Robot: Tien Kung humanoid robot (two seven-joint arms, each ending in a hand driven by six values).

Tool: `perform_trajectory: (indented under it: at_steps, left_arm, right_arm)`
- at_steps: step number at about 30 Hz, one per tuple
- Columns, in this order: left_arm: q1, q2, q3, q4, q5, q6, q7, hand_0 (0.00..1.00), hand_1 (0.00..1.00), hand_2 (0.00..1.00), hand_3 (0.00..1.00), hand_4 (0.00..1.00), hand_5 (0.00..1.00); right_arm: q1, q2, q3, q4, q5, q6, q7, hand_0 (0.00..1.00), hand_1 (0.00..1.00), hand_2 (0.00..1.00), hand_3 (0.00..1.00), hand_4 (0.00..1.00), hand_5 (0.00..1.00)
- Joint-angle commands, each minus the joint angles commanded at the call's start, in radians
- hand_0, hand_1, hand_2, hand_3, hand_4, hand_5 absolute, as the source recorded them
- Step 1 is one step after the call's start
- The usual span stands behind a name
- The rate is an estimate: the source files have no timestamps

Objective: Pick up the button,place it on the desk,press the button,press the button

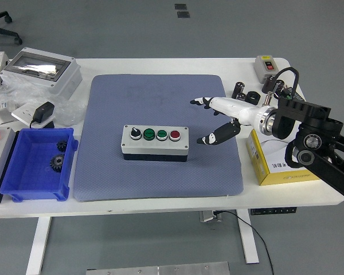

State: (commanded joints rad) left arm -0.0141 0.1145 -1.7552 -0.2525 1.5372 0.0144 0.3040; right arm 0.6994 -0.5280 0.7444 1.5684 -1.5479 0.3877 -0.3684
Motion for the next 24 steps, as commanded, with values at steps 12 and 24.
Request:
perform_trajectory:
  at_steps: [12, 24]
  left_arm:
    - [-0.004, 0.003, -0.008, -0.006, 0.019, -0.003, 0.011, 0.619, 0.533, 0.512, 0.612, 0.488, 0.198]
    - [-0.004, 0.001, -0.002, -0.008, 0.008, 0.001, 0.015, 0.619, 0.535, 0.513, 0.613, 0.486, 0.202]
  right_arm:
    - [0.080, 0.109, -0.112, -0.096, 0.005, -0.062, 0.032, 0.121, 0.207, 0.241, 0.798, 0.233, 0.061]
    - [0.067, 0.147, -0.136, -0.135, -0.028, -0.095, 0.023, 0.084, 0.161, 0.211, 0.797, 0.185, 0.027]
